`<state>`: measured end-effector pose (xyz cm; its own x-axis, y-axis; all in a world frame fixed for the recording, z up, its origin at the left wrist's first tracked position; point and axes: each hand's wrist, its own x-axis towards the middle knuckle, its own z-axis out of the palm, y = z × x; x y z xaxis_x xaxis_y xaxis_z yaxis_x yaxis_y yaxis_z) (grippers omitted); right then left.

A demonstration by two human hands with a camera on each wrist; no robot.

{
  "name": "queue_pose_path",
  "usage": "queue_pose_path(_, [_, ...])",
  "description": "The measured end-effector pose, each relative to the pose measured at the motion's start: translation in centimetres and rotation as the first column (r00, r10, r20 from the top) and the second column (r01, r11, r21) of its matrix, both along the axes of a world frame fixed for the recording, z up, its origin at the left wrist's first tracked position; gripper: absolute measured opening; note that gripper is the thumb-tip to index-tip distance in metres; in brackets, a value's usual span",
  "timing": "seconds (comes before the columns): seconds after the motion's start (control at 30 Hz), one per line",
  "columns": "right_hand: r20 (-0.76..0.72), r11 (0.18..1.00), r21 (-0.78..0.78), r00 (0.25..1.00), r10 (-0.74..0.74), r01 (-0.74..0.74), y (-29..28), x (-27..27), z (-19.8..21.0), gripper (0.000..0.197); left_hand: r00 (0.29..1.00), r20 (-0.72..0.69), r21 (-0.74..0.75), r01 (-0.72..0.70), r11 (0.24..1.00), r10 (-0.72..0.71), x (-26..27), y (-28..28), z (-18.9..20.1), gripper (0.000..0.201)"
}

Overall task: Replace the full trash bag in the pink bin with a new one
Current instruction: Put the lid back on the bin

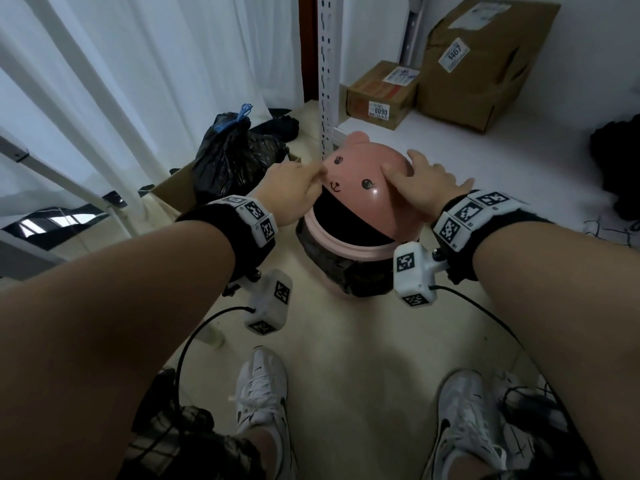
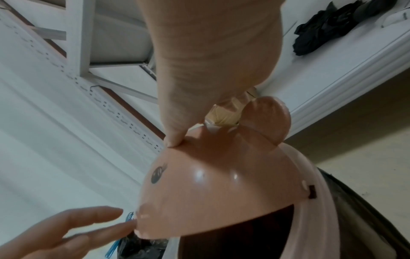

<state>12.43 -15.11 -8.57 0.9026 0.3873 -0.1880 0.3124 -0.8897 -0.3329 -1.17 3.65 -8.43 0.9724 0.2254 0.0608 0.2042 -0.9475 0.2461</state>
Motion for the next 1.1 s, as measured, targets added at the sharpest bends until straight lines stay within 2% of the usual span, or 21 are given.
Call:
queue_pose_path(0.13, [-0.003, 0.995, 0.000, 0.995, 0.103, -0.103, 0.7, -1.5, 1.2, 0.088, 0.995, 0.048, -0.024, -0.084, 0.996, 0.085, 0.0, 0.4, 0.4, 0.036])
queue_pose_path(0.2, [0.059, 0.983, -0.029, 0.982, 0.181, -0.180, 1.2, -2.4, 1.4, 0.095, 0.991, 0.059, -0.052, -0.117, 0.992, 0.120, 0.2, 0.6, 0.6, 0.038])
queue_pose_path(0.27, [0.149, 0.963, -0.122, 0.954, 0.259, -0.242, 2.0, -3.1, 1.1, 0.105, 0.985, 0.065, -0.069, -0.154, 0.986, 0.158, 0.3, 0.8, 0.8, 0.039])
queue_pose_path(0.33, [0.218, 0.939, -0.207, 0.922, 0.319, -0.275, 2.5, -3.5, 0.7, 0.110, 0.983, 0.067, -0.080, -0.165, 0.983, 0.170, 0.6, 0.7, 0.8, 0.040])
queue_pose_path(0.4, [0.236, 0.931, -0.225, 0.911, 0.339, -0.288, 2.7, -3.5, 0.5, 0.110, 0.986, 0.058, -0.069, -0.151, 0.986, 0.155, 0.8, 0.4, 0.7, 0.039])
queue_pose_path(0.6, [0.182, 0.929, -0.175, 0.917, 0.355, -0.325, 1.6, -2.4, 1.2, 0.106, 0.989, 0.034, -0.056, -0.145, 0.988, 0.147, 1.2, -0.1, 0.4, 0.035])
queue_pose_path(0.8, [0.139, 0.921, -0.199, 0.921, 0.364, -0.334, 0.2, -1.4, 1.8, 0.097, 0.987, 0.074, -0.068, -0.135, 0.989, 0.140, 1.6, -0.9, 0.3, 0.047])
queue_pose_path(0.9, [0.155, 0.915, -0.209, 0.912, 0.380, -0.346, 0.0, -1.5, 2.0, 0.091, 0.988, 0.037, -0.090, -0.143, 0.986, 0.147, 1.7, -1.9, 0.6, 0.055])
queue_pose_path(1.1, [0.225, 0.904, -0.260, 0.890, 0.398, -0.339, -0.8, -0.7, 1.5, 0.075, 0.988, 0.008, -0.039, -0.155, 0.987, 0.155, 2.8, -3.5, 1.4, 0.059])
